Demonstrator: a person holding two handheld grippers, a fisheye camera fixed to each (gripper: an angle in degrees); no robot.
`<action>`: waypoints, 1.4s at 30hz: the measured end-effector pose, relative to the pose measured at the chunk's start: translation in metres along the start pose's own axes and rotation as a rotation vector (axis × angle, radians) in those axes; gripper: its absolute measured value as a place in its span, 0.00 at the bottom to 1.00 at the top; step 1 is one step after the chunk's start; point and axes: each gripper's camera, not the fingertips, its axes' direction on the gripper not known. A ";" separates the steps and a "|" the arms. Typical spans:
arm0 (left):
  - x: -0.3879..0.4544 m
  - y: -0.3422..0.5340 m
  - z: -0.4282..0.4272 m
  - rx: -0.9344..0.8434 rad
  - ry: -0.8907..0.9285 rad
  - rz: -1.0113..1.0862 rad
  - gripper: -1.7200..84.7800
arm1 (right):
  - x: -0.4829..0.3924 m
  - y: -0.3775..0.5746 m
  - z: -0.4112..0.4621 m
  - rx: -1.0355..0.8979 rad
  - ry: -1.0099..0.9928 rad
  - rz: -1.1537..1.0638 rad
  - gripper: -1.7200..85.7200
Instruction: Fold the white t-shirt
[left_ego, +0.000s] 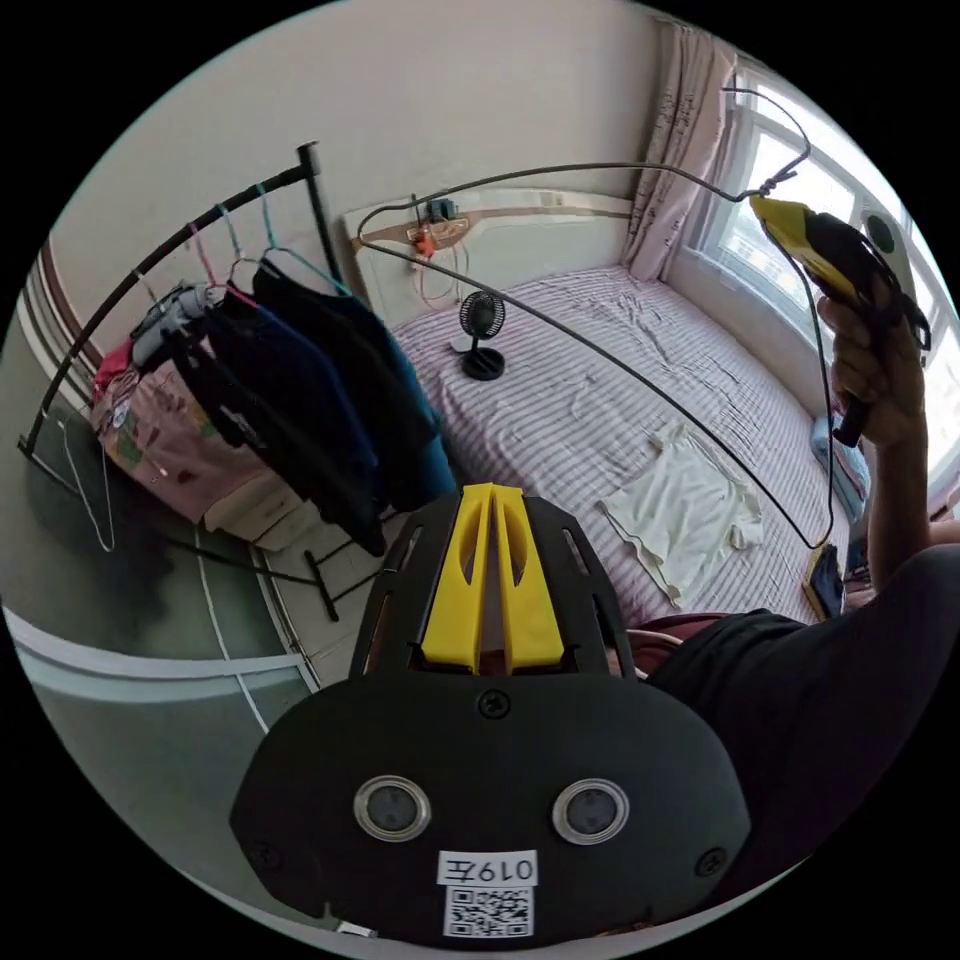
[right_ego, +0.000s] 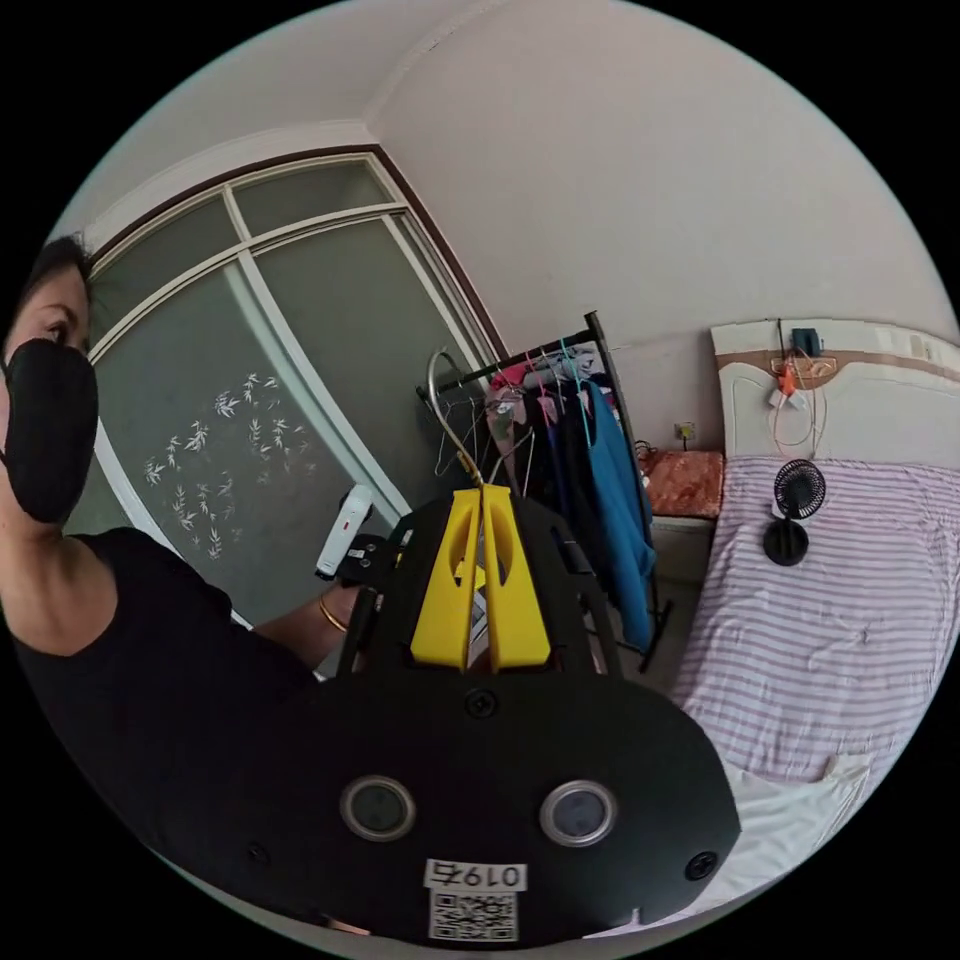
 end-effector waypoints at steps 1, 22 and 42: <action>-0.012 0.006 -0.008 0.005 -0.008 -0.012 0.03 | -0.011 -0.013 0.026 -0.011 -0.007 -0.011 0.01; -0.356 0.071 -0.148 0.143 0.084 0.108 0.03 | -0.126 -0.246 0.474 -0.104 0.257 0.011 0.01; -0.409 0.048 -0.164 0.177 0.136 0.137 0.03 | -0.166 -0.293 0.576 -0.198 0.550 -0.038 0.01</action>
